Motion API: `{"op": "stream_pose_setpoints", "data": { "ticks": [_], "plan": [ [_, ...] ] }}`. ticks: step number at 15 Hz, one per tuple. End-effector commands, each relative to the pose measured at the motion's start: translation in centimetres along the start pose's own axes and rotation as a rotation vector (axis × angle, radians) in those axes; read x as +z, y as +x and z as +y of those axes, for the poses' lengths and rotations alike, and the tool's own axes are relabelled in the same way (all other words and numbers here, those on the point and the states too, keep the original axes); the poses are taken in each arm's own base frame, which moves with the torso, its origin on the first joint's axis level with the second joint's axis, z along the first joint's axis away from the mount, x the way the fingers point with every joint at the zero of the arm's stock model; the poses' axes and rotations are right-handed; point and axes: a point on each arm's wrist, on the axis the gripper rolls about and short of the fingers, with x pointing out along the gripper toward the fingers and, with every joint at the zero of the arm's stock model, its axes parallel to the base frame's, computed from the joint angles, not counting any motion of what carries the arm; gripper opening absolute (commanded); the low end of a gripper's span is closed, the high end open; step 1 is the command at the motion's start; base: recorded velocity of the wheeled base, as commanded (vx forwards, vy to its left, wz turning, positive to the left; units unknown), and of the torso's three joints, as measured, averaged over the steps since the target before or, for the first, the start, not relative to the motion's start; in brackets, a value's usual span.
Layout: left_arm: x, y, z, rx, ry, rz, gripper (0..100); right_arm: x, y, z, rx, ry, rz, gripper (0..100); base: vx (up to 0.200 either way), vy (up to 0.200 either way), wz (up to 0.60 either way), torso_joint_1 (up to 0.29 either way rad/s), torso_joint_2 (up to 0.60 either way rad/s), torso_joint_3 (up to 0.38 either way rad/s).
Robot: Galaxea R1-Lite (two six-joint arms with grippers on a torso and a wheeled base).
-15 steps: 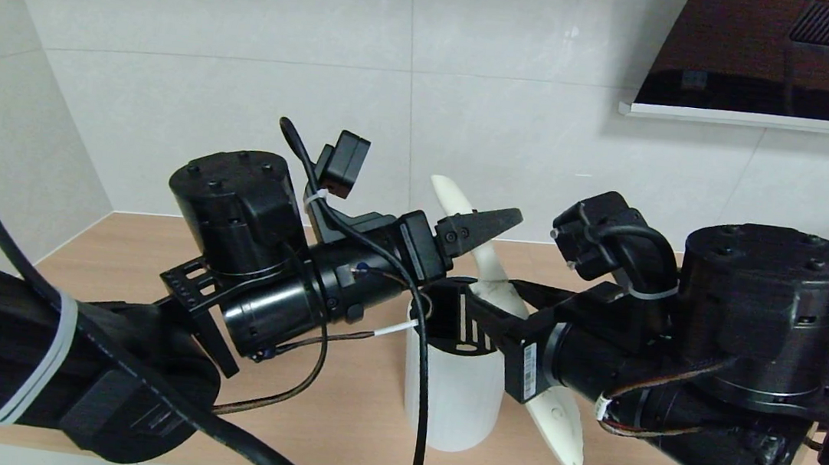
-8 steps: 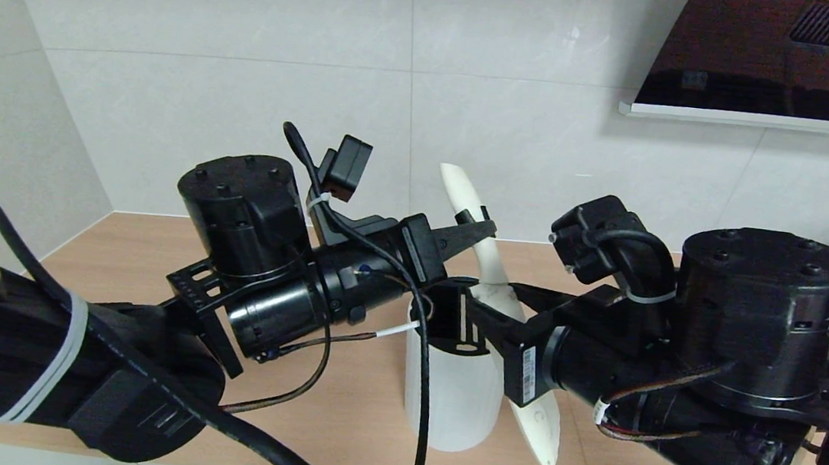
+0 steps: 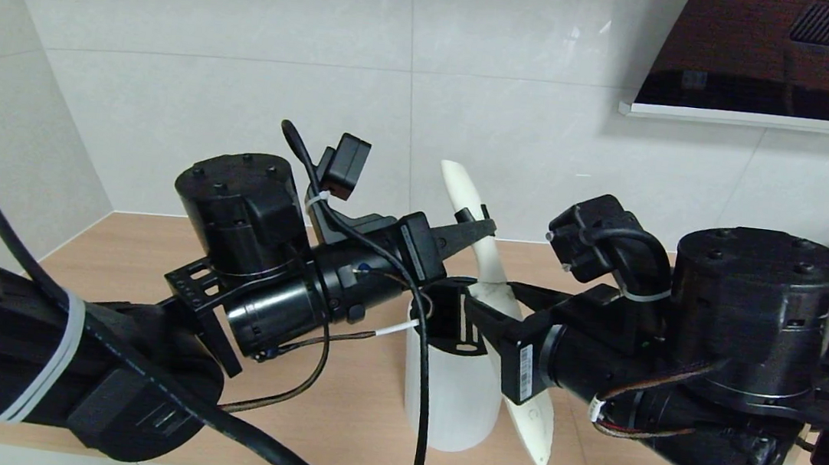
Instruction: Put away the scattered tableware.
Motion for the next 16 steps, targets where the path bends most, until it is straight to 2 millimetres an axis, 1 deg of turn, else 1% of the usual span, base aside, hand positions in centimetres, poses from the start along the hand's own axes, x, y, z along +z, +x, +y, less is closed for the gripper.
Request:
{"op": "stream_pose_setpoints", "data": {
  "ticks": [1, 2, 5, 6, 7, 8, 10, 12, 14, 15, 16],
  "plan": [
    [0.2, -0.1, -0.2, -0.005, 0.002, -0.007, 0, -0.2, 0.2, 0.1, 0.000, -0.002, 0.006, 0, 0.000, 0.000, 0.00, 0.000, 0.00, 0.000],
    [0.2, -0.1, -0.3, -0.009, 0.003, -0.008, 0, -0.2, 0.2, 0.1, 0.000, -0.001, 0.008, 100, 0.000, 0.000, 0.00, 0.000, 0.00, 0.000],
    [0.8, -0.5, -1.1, -0.032, 0.013, -0.034, 0, 0.1, 0.1, 0.0, 0.001, 0.009, -0.017, 100, 0.000, 0.000, 0.00, 0.000, 0.00, 0.000],
    [1.3, -0.9, -1.8, -0.047, 0.020, -0.050, 0, 0.3, -0.1, 0.0, 0.000, 0.014, -0.041, 100, 0.000, 0.000, 0.00, 0.000, 0.00, 0.000],
    [1.9, -1.4, -2.4, -0.062, 0.032, -0.069, 0, 0.8, -0.7, -0.2, -0.002, 0.022, -0.070, 100, 0.000, 0.000, 0.00, 0.000, 0.00, 0.000],
    [2.2, -1.6, -2.6, -0.063, 0.065, -0.081, 0, 1.2, -1.2, -0.5, -0.003, 0.025, -0.085, 100, 0.000, 0.000, 0.00, 0.000, 0.00, 0.000],
    [3.0, -2.4, -2.1, -0.020, 0.209, -0.119, 0, 2.2, -2.2, -1.0, -0.011, 0.035, -0.124, 100, 0.000, 0.000, 0.00, 0.000, 0.00, 0.000],
    [4.2, -3.2, -2.2, 0.037, 0.384, -0.180, 0, 3.0, -2.9, -2.0, -0.040, 0.045, -0.154, 100, 0.000, 0.000, 0.00, 0.000, 0.00, 0.000],
    [4.9, -3.6, -1.9, 0.065, 0.508, -0.200, 0, 3.3, -3.1, -2.2, -0.046, 0.047, -0.166, 100, 0.000, 0.000, 0.00, 0.000, 0.00, 0.000],
    [5.0, -3.6, -1.6, 0.070, 0.529, -0.206, 0, 3.2, -3.1, -2.2, -0.046, 0.046, -0.163, 100, 0.000, 0.000, 0.00, 0.000, 0.00, 0.000],
    [5.2, -3.3, -1.6, 0.039, 0.590, -0.258, 0, 3.2, -3.0, -2.3, -0.047, 0.046, -0.161, 100, 0.000, 0.000, 0.00, 0.000, 0.00, 0.000]
  ]
}}
